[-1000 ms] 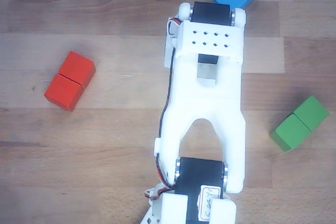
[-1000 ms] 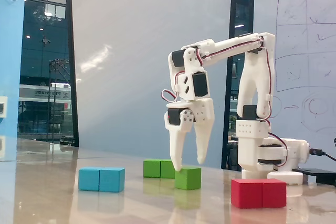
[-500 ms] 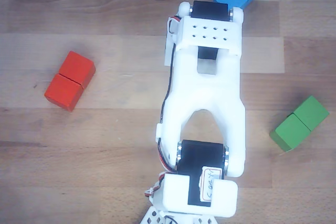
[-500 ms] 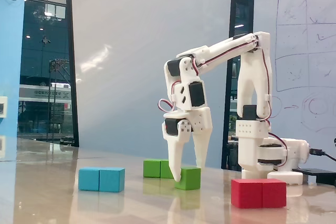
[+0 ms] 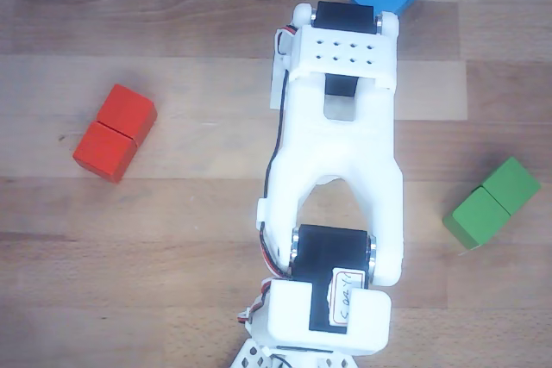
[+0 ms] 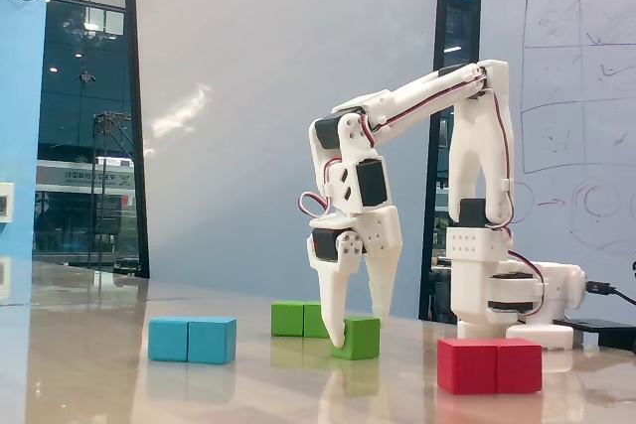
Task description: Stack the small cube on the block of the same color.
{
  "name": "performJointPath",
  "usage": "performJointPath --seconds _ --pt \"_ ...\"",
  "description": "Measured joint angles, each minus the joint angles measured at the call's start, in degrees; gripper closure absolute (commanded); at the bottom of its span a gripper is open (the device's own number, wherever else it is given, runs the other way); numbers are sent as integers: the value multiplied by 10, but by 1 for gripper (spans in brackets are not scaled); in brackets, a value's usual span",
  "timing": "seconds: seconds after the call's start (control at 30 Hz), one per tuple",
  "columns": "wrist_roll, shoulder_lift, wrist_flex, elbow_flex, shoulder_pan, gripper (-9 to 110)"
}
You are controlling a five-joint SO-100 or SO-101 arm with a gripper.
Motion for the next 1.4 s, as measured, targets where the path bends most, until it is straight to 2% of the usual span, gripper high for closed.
performJointPath --seconds 0.33,0.7,1.0,1.4 --pt "0 0 0 0 0 82" --pt "0 0 -4 0 0 94" --pt "0 0 -4 -4 4 95" --pt "0 29 37 -109 62 95"
